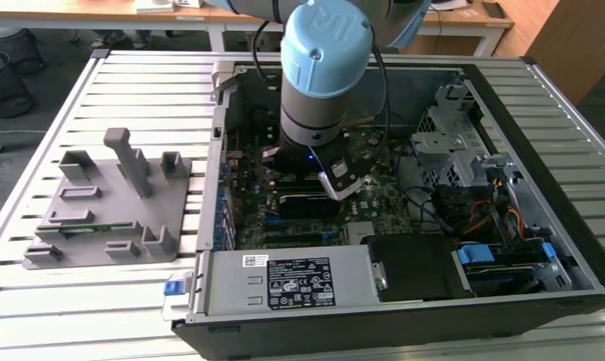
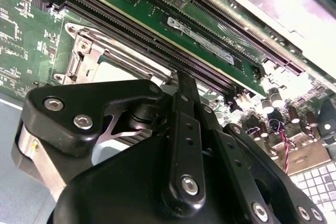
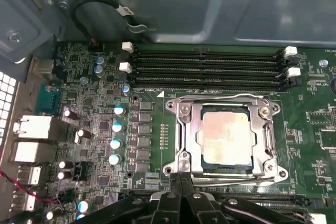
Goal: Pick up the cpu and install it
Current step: 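Install the second cpu locking lever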
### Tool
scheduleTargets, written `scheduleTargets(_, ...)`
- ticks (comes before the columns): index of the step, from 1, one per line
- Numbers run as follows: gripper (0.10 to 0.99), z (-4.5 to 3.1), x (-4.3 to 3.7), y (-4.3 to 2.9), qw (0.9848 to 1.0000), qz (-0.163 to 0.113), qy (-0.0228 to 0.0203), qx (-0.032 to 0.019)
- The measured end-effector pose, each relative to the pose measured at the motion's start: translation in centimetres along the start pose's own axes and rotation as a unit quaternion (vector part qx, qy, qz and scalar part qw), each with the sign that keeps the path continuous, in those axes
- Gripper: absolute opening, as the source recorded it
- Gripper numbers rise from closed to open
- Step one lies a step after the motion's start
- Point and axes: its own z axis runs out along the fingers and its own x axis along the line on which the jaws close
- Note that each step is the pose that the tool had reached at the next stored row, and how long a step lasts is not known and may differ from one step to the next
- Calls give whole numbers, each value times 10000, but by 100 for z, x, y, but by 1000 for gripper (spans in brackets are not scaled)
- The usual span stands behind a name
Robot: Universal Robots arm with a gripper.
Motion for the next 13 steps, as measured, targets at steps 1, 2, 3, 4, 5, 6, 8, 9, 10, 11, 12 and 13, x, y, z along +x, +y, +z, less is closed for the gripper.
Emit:
scheduleTargets(1, 106, 6, 0, -1, 10000, -1, -1, -14)
scheduleTargets(2, 106, 12, 1, -3, 10000, -1, -1, -23)
scheduleTargets(3, 106, 19, 2, -6, 10000, -1, -1, -29)
scheduleTargets(4, 106, 24, 5, -7, 10000, -1, -1, -34)
scheduleTargets(5, 106, 27, 10, -9, 10000, -1, 0, -42)
scheduleTargets(6, 106, 28, 16, -9, 10000, -1, -1, -55)
scheduleTargets(8, 106, 32, 24, -9, 10000, -2, -1, -84)
scheduleTargets(9, 106, 34, 26, -10, 10000, -3, -1, -95)
scheduleTargets(10, 106, 37, 27, -11, 9999, -3, -2, -105)
scheduleTargets(11, 106, 40, 29, -11, 9999, -3, -2, -113)
scheduleTargets(12, 106, 43, 31, -12, 9999, -2, -2, -120)
scheduleTargets(13, 106, 46, 32, -13, 9999, -2, -2, -126)
